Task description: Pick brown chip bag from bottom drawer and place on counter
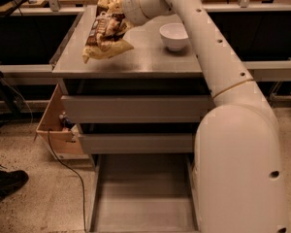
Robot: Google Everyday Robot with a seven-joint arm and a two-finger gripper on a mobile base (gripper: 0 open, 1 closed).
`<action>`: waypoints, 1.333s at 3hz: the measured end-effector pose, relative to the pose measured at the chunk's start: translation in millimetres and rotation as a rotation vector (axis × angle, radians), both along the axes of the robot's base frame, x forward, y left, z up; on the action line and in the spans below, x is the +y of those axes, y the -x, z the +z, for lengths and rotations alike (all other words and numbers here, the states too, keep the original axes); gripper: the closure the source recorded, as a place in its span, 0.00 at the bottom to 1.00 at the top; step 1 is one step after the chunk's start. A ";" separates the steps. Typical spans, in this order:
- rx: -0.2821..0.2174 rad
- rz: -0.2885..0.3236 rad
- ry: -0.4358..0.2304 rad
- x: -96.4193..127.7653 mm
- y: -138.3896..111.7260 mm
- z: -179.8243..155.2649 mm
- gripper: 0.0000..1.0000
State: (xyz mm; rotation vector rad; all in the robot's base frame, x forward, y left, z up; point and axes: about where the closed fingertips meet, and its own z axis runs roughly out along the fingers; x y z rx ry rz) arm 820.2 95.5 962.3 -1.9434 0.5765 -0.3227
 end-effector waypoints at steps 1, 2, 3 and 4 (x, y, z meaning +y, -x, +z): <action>0.010 0.028 -0.023 6.8 -1.9 -15.9 0.20; 0.015 0.044 -0.034 12.3 -2.4 -23.4 0.00; 0.015 0.044 -0.034 12.3 -2.4 -23.4 0.00; -0.004 0.007 -0.031 -22.4 11.5 4.8 0.00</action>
Offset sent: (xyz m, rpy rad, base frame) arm 0.0036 0.0100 -0.0266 0.0480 0.0134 0.0507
